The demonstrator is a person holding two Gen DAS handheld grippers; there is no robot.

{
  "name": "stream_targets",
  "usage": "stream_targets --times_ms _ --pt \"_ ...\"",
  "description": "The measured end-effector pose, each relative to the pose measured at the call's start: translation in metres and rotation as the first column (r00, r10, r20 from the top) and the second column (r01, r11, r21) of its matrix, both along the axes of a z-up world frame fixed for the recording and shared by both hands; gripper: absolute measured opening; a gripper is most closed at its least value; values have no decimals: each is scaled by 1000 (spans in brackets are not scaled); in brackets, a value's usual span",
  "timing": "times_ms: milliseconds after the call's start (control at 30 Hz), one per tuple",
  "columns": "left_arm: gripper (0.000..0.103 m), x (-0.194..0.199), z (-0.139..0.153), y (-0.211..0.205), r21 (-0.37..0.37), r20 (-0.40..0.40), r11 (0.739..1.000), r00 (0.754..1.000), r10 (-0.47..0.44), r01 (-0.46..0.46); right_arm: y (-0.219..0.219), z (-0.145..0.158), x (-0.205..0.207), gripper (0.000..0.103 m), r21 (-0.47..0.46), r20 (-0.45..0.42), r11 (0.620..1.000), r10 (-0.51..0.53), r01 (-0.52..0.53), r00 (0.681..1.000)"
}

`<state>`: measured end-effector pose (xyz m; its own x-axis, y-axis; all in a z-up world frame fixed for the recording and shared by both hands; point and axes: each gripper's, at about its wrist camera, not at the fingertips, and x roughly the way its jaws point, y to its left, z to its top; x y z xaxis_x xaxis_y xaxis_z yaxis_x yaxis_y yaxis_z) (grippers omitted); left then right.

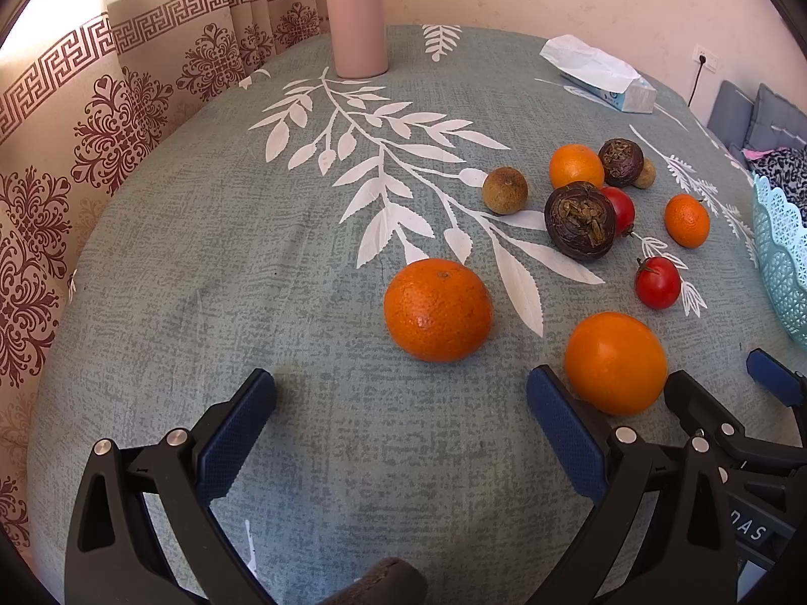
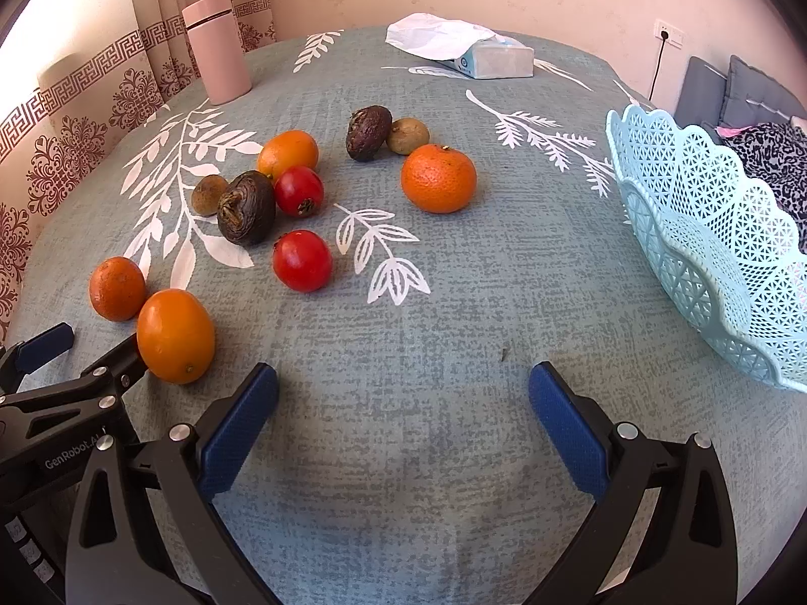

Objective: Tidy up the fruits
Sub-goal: 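Move the left tool toward the orange on the cloth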

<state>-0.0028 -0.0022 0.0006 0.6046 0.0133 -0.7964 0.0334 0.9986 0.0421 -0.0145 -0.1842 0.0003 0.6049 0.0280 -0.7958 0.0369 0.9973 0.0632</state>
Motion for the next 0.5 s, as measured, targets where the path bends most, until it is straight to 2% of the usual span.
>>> stream_targets --times_ms 300,500 --pt "98 0 0 1 2 -1 1000 1000 0 0 -4 1 4 101 16 -10 1000 6 -6 1000" --pt "98 1 -1 2 -2 -6 1000 1000 4 -4 -1 4 2 101 21 -72 998 65 -64 995"
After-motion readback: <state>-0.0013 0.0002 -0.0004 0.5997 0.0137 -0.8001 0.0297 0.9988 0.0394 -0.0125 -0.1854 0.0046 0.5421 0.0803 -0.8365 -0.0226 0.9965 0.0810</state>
